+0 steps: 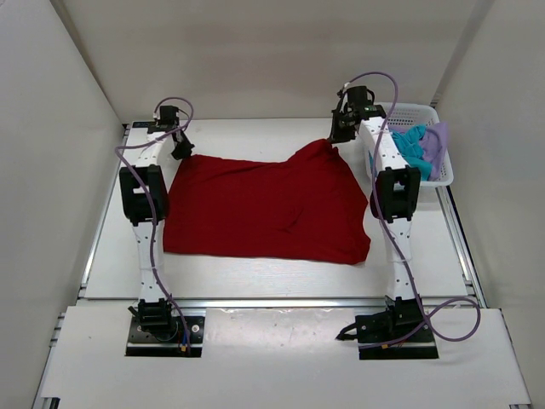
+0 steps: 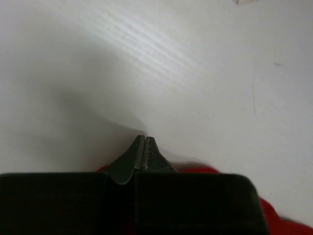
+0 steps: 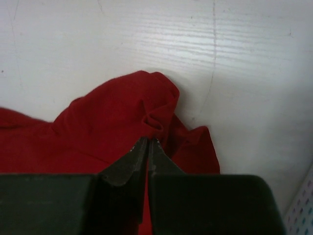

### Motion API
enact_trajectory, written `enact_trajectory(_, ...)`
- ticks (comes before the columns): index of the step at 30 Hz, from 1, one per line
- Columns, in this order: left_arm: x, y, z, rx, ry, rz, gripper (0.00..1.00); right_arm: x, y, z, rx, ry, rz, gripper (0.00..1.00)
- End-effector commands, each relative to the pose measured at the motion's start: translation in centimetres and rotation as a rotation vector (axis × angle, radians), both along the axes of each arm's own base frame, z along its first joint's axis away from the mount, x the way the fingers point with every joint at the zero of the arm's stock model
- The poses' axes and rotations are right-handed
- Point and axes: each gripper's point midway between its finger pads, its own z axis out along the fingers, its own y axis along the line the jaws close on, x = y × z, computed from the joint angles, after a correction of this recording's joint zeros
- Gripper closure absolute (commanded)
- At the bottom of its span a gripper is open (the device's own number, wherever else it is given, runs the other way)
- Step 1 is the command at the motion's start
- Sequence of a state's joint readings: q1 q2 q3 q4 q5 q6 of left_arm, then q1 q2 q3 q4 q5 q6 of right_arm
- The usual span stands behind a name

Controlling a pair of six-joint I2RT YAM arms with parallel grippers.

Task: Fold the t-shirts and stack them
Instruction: Grap the side of the flattened tshirt furthest away from the robot with both arms

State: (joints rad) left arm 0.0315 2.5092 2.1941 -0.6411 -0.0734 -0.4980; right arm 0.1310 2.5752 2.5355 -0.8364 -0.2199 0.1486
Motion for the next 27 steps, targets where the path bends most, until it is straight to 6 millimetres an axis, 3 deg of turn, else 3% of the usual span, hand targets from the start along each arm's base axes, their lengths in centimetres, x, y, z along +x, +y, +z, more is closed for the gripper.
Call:
enact_trajectory(1, 0.3, 0.7, 9.8, -0.086, -0.222, 0.035, 1.0, -1.2, 0.3, 5.0, 0.055, -0.055, 0.065, 1.0)
enact_trajectory(5, -0.6, 1.8, 11.3, -0.105, -0.24, 0.058, 1.0, -2.1, -0.6, 7.7, 0.013, -0.087, 0.042, 1.0)
enact_trajectory(6, -0.8, 1.2, 11.7, -0.107, -0.254, 0.047, 1.0, -2.5, -0.4, 8.8, 0.017, -0.101, 0.058, 1.0)
enact_trajectory(8, -2.3, 1.5, 12.0, -0.128, -0.265, 0.053, 1.0, -3.6, -0.2, 10.1, 0.021, -0.103, 0.056, 1.0)
enact_trajectory(15, -5.4, 1.0, 12.0, -0.169, -0.272, 0.042, 1.0, -7.6, -0.8, 5.8, -0.035, 0.084, 0.072, 1.0)
enact_trajectory(19, -7.4, 1.5, 11.2, -0.192, -0.257, 0.067, 1.0, -10.2, 0.8, 8.5, -0.093, 0.035, 0.1, 1.0)
enact_trajectory(22, -8.4, 2.2, 10.7, -0.2, -0.24, 0.074, 1.0, -12.3, 0.1, 8.3, -0.104, 0.041, 0.091, 1.0)
enact_trajectory(25, -9.5, 2.7, 10.2, -0.228, -0.243, 0.09, 1.0, -14.9, -0.4, 6.5, -0.114, 0.08, 0.077, 1.0)
enact_trajectory(27, -10.7, 3.6, 10.1, -0.243, -0.245, 0.118, 1.0, -16.1, -1.0, 6.7, -0.112, 0.05, 0.05, 1.0)
